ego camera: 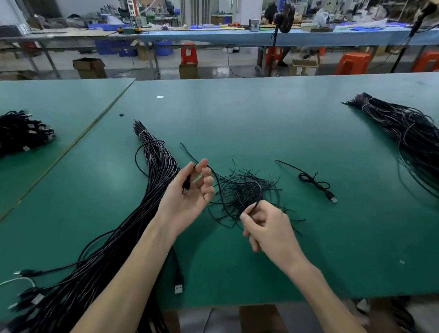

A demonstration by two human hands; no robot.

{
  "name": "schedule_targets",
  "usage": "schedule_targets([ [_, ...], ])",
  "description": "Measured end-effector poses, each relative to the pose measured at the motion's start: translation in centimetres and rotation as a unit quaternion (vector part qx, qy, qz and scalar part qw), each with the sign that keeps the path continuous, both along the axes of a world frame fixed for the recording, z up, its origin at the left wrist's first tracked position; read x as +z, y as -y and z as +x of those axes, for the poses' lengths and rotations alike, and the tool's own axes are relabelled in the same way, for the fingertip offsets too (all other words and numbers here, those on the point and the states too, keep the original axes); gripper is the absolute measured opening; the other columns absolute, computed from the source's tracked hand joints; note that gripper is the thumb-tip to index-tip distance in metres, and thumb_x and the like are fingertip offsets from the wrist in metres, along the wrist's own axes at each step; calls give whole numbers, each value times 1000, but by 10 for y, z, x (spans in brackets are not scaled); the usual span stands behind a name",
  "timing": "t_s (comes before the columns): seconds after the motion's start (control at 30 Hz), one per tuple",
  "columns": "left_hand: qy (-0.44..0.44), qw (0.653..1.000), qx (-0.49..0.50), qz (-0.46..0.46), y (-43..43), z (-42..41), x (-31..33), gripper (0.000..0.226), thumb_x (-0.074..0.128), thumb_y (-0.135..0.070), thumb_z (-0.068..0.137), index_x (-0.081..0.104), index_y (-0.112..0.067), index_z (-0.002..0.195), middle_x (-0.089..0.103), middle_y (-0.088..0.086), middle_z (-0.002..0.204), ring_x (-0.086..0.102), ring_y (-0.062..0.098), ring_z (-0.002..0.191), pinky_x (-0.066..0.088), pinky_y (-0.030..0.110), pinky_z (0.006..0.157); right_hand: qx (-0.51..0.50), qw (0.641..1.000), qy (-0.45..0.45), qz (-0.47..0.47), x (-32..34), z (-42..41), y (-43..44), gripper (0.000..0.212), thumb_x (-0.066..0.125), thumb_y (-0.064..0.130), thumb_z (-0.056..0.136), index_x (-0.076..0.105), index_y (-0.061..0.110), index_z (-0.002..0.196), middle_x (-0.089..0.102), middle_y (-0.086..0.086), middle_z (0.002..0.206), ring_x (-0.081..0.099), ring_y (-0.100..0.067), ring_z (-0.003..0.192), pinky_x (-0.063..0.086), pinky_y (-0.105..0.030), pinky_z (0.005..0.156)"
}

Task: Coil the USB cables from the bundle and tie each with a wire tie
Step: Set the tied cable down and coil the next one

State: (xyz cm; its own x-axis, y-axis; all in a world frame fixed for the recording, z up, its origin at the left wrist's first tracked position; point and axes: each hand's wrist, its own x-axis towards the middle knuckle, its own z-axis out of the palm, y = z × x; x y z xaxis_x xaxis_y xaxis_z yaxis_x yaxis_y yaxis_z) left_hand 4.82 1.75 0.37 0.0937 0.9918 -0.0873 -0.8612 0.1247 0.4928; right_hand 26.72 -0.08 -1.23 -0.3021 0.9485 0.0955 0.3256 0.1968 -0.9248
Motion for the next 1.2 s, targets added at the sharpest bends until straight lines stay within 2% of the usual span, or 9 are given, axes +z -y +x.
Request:
schedule_targets([
  [0.17,14,998,-22,53,8,-8,1,32,57,-28,103,73,-9,123,67,3,109,65,17,94,50,29,76,-71,996,-40,-47,-1,5,-2,21,66,29,100,64,11,90,72,-4,68,52,-16,41,44,-20,47],
  [0.27,0,997,-41,67,13,-8,1,31,60,-28,101,73,-10,123,68,0,106,64,14,86,50,27,74,-108,993,-35,-35,-1,4,-1,17,63,29,101,63,16,90,70,-2,66,51,-8,43,43,-21,48],
  [0.4,53,987,-129,76,18,-8,3,27,57,-17,103,70,0,119,63,0,83,56,12,58,45,23,56,-180,978,43,93,0,1,2,13,64,29,100,52,26,97,58,9,88,55,1,76,45,-15,65],
  [0.47,57,983,-154,87,20,-7,5,28,55,-17,104,68,2,120,66,4,85,59,15,60,47,24,56,-158,971,81,159,4,-3,5,24,66,21,97,52,24,116,46,10,109,49,1,96,42,-10,82],
  [0.57,26,980,-159,116,22,-6,4,30,54,-23,105,71,-4,120,71,7,93,64,17,70,54,28,65,-157,933,168,276,5,-11,7,42,69,16,89,59,17,130,41,0,126,41,-15,114,27,-21,99],
  [0.77,49,973,-174,146,19,-10,-3,35,49,-29,108,70,-4,121,74,7,103,68,22,80,56,35,77,-145,912,188,333,13,-31,1,12,64,18,100,73,16,108,67,3,109,58,-22,108,30,-36,100],
  [0.97,172,985,-16,5,12,-19,-4,29,67,-1,92,59,6,118,66,8,85,62,10,57,49,20,44,-133,922,149,330,20,-28,-2,24,54,15,103,73,9,116,69,2,90,62,-23,90,36,-36,96],
  [1.07,155,986,64,3,11,-22,-5,54,90,14,63,66,6,111,73,13,97,73,11,69,52,16,46,-140,915,149,348,17,-23,-2,21,67,2,96,75,8,115,68,1,87,62,-24,86,38,-37,94],
  [1.2,162,986,35,23,13,-20,-4,26,72,-2,87,70,5,112,73,9,93,72,10,69,54,14,52,-151,892,184,384,12,-12,-4,31,78,-7,84,76,9,110,69,2,87,61,-25,84,41,-36,93],
])
